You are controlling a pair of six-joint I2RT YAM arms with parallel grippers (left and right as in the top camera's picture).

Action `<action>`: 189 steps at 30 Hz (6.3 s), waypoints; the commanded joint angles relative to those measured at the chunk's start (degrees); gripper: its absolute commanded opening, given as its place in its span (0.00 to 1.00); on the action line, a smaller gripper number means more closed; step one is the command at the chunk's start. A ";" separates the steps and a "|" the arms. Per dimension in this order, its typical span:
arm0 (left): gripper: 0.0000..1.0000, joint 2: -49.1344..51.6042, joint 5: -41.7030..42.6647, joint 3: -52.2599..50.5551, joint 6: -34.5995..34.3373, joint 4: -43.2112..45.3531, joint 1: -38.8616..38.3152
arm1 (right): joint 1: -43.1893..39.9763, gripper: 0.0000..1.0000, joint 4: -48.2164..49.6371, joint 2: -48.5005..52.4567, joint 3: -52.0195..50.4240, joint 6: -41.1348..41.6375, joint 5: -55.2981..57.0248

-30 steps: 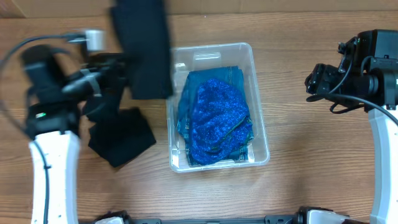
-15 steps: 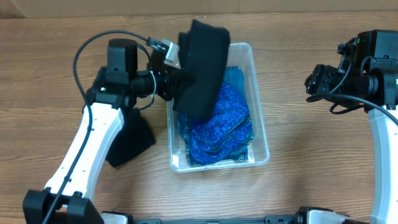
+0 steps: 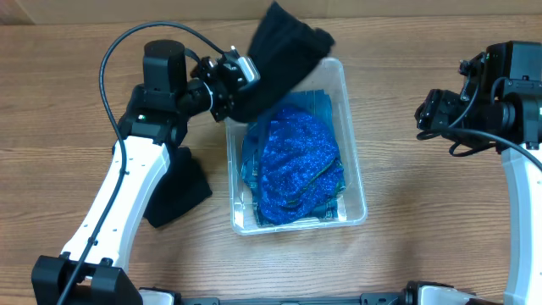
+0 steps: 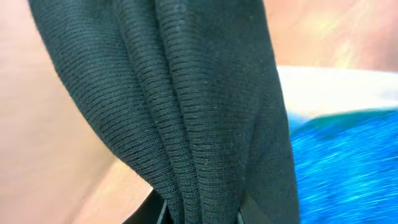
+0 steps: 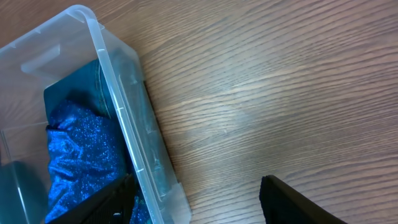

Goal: Pack container
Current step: 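Lift the black cloth and swing it right over the bin, then lower the black cloth into the bin's top end with the left gripper, then press the black cloth flat, open the left gripper and withdraw left, then grasp the second black cloth left of the bin with the left gripper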

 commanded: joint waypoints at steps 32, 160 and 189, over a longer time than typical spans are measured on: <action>0.04 7.69 -59.06 2.43 8.39 6.40 -17.40 | -0.22 0.68 0.39 0.07 0.07 -0.46 -0.35; 0.96 -9.88 -39.28 2.69 -42.58 -16.96 -18.16 | -0.22 0.67 0.22 0.07 0.04 -1.07 -0.48; 1.00 -8.07 -12.61 -7.06 -45.31 -24.85 37.09 | -0.22 0.67 -0.57 0.07 0.04 -1.11 -0.50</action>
